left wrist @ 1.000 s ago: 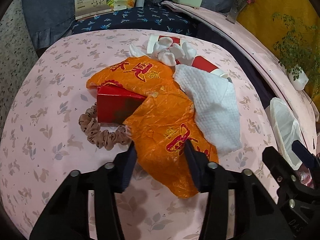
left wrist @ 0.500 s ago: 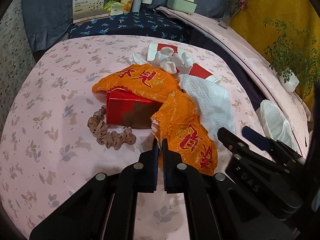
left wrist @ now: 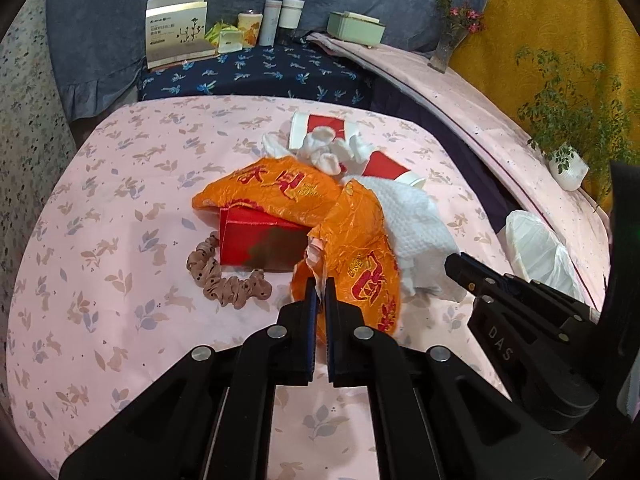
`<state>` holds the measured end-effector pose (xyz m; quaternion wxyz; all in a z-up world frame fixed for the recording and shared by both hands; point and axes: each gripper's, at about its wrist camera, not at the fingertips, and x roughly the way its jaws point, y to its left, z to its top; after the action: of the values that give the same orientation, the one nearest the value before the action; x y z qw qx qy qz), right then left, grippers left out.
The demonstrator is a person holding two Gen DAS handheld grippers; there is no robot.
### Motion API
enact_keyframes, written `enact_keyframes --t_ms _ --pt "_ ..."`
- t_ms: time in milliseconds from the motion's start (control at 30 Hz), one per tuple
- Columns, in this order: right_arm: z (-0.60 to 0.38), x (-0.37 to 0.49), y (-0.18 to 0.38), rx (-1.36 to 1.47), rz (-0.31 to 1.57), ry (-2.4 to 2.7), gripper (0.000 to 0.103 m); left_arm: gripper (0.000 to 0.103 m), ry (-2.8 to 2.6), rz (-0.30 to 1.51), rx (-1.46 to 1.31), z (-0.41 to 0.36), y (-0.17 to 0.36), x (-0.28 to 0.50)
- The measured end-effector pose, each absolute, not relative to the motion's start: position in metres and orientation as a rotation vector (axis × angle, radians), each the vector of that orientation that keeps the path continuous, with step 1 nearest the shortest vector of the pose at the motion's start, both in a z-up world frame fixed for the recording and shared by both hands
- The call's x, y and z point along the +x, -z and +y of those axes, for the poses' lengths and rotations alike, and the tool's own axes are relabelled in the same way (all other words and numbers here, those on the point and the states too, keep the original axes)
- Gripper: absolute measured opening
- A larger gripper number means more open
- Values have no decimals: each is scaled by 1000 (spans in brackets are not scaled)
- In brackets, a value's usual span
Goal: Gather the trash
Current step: 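Carry the orange bag with the left gripper over the white bin and release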
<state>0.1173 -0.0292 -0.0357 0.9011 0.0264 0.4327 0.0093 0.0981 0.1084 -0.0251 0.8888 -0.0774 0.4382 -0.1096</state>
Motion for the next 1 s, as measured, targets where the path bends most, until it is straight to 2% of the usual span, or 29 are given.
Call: enact_keyframes --t_ms 533,1000 --pt "-89 84 -48 107 691 64 2 3 335 792 -96 52 -29 83" --pt "-216 54 -50 176 646 335 2 3 494 761 18 -64 -45 89"
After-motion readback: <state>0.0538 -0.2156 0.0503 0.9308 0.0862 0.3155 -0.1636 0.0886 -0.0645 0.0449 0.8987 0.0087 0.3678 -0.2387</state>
